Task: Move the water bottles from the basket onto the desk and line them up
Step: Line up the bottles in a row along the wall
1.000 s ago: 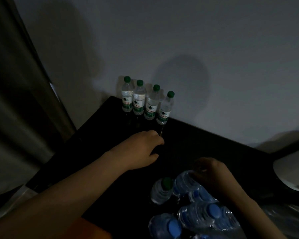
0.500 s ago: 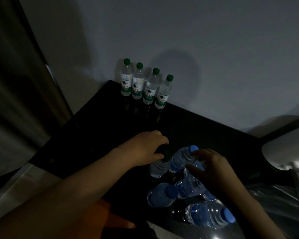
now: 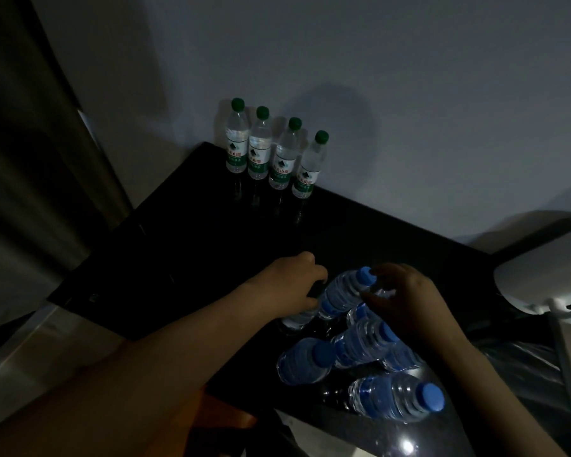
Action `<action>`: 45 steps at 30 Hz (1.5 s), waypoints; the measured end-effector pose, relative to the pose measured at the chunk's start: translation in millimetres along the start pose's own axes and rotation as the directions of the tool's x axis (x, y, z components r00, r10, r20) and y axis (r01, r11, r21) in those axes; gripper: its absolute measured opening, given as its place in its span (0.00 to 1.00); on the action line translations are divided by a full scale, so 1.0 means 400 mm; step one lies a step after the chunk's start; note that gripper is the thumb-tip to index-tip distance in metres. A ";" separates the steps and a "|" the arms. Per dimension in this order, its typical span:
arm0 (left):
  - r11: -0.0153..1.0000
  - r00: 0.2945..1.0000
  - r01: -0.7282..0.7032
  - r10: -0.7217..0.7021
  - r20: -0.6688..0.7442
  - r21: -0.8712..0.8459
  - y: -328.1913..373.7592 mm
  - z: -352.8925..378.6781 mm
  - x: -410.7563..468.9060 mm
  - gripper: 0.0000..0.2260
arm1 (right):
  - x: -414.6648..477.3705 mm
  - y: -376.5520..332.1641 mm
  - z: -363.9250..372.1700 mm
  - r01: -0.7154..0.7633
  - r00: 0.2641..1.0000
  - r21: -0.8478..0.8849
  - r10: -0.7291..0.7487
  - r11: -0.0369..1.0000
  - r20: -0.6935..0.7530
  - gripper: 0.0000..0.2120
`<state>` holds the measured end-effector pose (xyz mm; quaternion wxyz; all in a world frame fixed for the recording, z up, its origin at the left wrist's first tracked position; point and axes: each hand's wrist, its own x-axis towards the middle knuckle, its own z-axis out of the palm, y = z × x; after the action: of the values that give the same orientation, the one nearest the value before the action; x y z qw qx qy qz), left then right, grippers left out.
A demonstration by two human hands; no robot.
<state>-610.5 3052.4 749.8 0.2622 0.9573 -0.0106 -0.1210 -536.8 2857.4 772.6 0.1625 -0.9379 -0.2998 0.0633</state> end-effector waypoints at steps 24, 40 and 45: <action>0.977 0.988 0.042 -0.071 -0.137 -0.208 -0.117 -0.050 0.071 0.08 | 0.191 0.066 0.033 0.010 0.995 0.108 -0.021 0.994 0.100 0.11; 0.995 0.980 -0.104 0.103 -0.168 0.006 -0.118 -0.260 0.406 0.08 | 0.385 0.176 -0.059 0.011 0.999 0.146 -0.004 0.989 -0.050 0.12; 0.988 0.981 -0.139 0.147 -0.126 0.069 -0.111 -0.313 0.535 0.08 | 0.445 0.208 -0.068 -0.004 0.998 0.197 0.016 0.980 -0.059 0.11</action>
<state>-375.2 3135.2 783.4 0.2413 0.9674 -0.0659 -0.0386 -341.3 2890.0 766.0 0.2628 -0.9202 -0.2825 0.0653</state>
